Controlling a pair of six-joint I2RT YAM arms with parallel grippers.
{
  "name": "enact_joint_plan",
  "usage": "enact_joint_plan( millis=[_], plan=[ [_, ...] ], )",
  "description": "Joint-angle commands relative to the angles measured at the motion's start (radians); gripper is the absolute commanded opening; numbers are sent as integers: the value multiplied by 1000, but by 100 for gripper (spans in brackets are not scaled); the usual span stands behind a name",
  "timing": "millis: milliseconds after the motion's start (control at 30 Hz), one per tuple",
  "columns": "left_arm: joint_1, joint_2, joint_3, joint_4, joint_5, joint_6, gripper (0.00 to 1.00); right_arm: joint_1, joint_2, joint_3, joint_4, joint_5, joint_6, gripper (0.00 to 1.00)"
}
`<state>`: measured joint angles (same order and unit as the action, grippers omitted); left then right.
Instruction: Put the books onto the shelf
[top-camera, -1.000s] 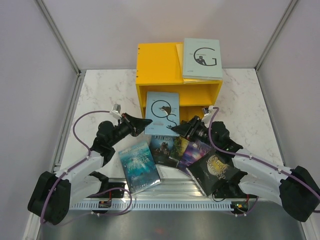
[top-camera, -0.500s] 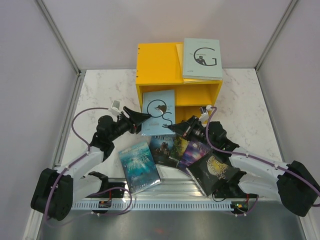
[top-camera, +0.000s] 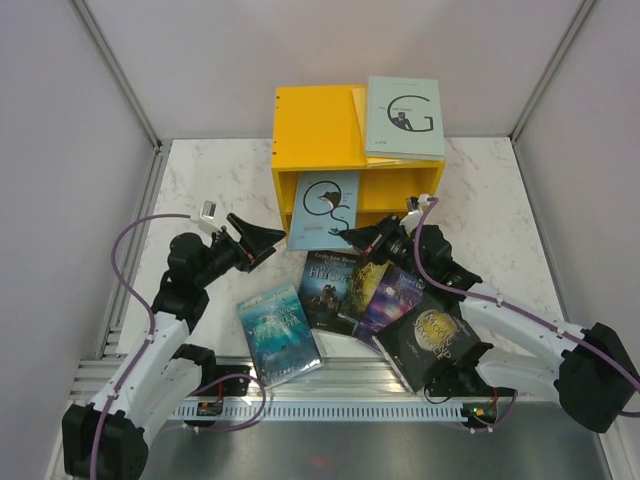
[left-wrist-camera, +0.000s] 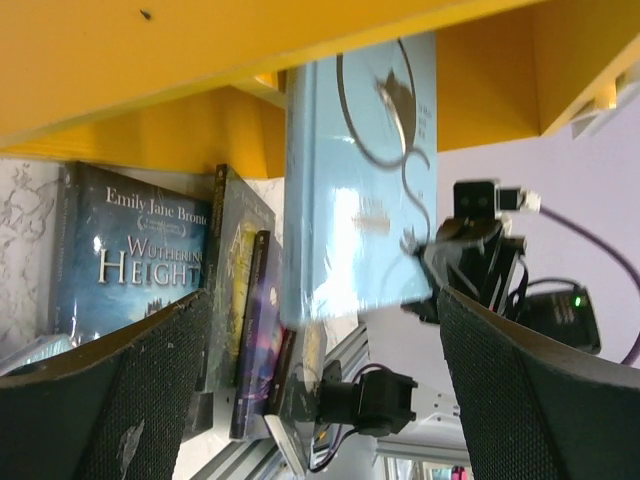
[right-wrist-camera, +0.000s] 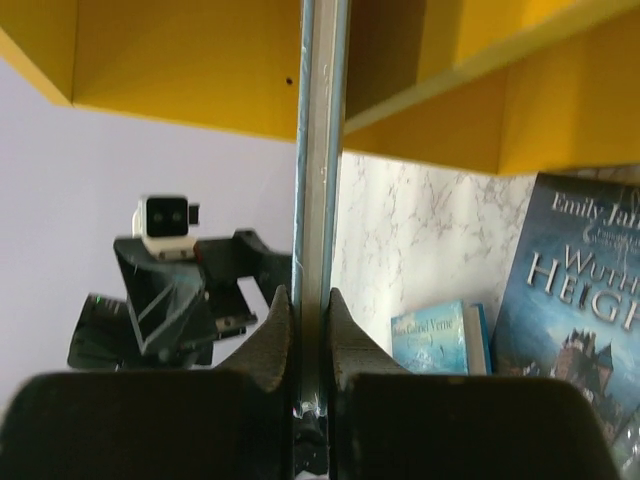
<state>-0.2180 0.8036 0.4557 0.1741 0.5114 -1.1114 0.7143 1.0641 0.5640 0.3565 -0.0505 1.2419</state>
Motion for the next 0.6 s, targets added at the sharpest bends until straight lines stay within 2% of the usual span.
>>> enact_joint_plan(
  millis=[0,167,367,467,500,567],
  plan=[
    [6,-89,9,-133,16,85,95,-36,52,138,62,28,-47,0],
    [5,-175,-18,-240,1,107,95,-81,137,233,33,6,-81,0],
    [6,-231,-63,-266,3,111,95,-92,255,336,-14,-2,-116,2],
    [5,-238,-83,-269,3,114,94,-96,269,343,-45,3,-134,35],
    [5,-238,-86,-268,3,116,94,-99,258,336,-51,14,-140,54],
    [5,-238,-97,-268,4,117,93,-102,243,315,-71,21,-144,68]
  ],
)
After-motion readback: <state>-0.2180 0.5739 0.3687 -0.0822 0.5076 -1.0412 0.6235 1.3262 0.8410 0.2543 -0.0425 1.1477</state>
